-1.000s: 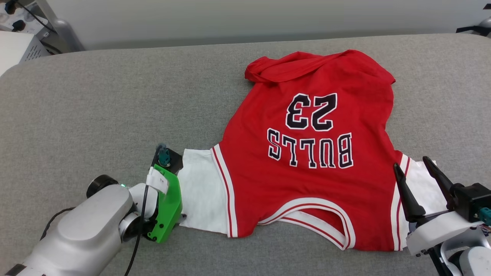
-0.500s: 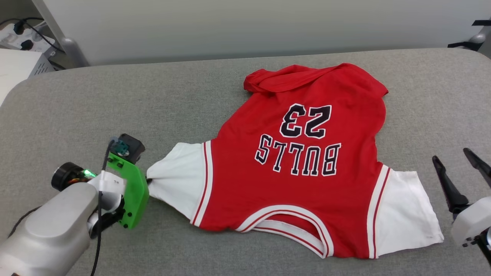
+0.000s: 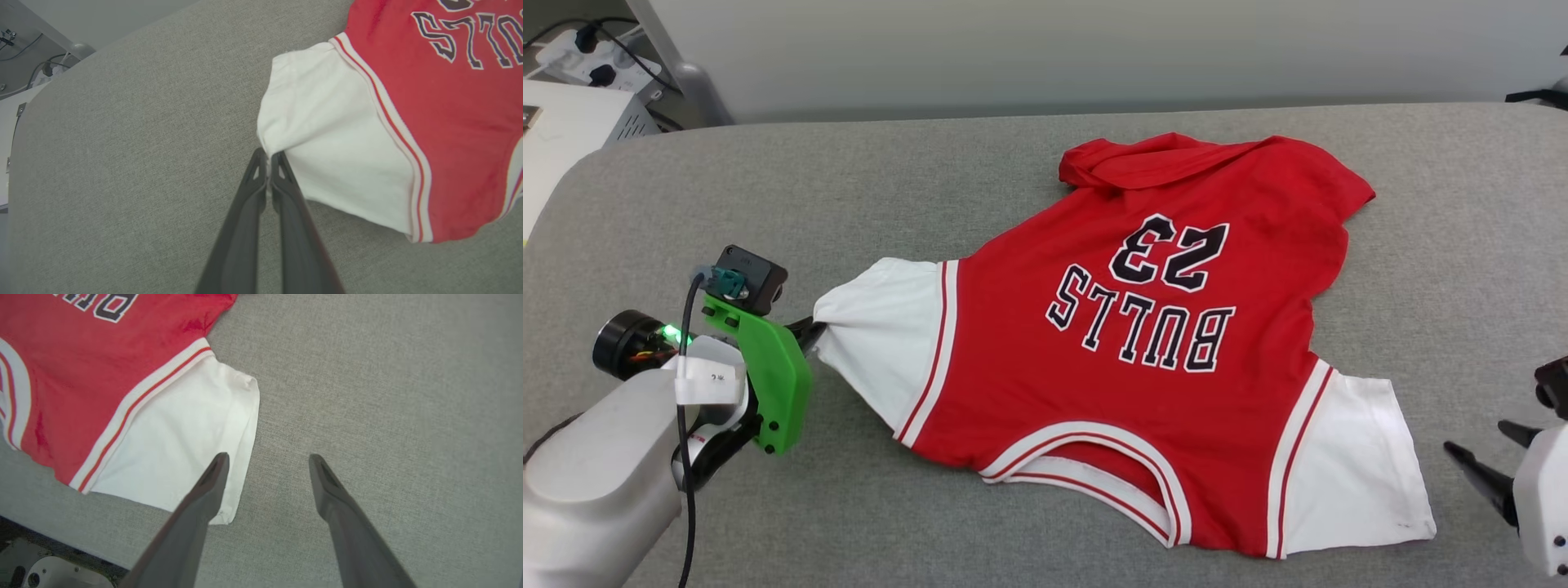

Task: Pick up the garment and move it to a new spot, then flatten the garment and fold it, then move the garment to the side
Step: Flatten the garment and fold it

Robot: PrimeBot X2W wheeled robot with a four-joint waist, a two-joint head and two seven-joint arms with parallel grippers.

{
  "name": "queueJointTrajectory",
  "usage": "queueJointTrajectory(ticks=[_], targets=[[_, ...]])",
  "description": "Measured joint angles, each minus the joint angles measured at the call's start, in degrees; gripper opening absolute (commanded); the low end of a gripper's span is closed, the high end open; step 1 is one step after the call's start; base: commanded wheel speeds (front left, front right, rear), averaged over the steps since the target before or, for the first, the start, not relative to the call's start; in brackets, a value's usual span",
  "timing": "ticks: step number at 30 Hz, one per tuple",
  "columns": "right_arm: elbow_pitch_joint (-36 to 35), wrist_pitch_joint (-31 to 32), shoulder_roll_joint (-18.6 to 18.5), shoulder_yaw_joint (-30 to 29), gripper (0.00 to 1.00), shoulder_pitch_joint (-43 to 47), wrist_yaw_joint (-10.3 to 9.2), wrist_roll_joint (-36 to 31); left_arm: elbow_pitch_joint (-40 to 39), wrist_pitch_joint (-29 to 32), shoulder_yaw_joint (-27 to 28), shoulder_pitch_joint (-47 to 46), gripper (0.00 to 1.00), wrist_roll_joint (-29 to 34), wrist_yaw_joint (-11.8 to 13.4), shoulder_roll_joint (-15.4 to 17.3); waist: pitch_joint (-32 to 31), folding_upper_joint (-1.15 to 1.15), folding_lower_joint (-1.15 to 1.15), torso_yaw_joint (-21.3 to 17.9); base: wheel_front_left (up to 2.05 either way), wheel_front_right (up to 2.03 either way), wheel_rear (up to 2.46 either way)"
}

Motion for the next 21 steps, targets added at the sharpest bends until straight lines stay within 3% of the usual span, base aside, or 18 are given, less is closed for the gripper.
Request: queueJointTrajectory(ticks=[4, 9, 16, 20, 21], targets=[[3.22, 3.5, 0.03, 3.2, 1.0, -0.86, 0.0, 1.82, -1.46, 0.0, -0.01, -0.07, 0.0, 0.18, 0.66, -0.09, 1.03, 0.0, 0.0, 0.71, 0.0, 0.0, 0.0], [8.26, 3.37, 1.81, 6.94, 1.0, -2.61, 0.0, 2.56, -2.01, -0.49, -0.04, -0.27, 0.0, 0.51, 0.82, -0.36, 2.42, 0.0, 0.0, 1.62, 0.0, 0.0, 0.0], [15.46, 0.07, 3.23, 13.3, 1.0, -4.98, -0.08, 2.6, -1.76, -1.58, -0.02, -0.37, 0.0, 0.53, 1.12, -0.83, 3.96, 0.0, 0.0, 2.59, 0.0, 0.0, 0.0], [18.82, -4.94, 3.74, 16.21, 1.0, -6.39, -0.07, 2.6, -1.01, -2.4, 0.07, -0.37, 0.0, 0.51, 1.12, -1.27, 4.16, 0.0, 0.0, 2.78, 0.0, 0.0, 0.0], [19.52, -6.25, 3.81, 17.02, 0.5, -6.7, -0.07, 2.63, -0.86, -2.79, 0.09, -0.37, 0.0, 0.52, 1.12, -1.32, 4.03, 0.0, 0.0, 2.76, 0.0, 0.0, 0.0]])
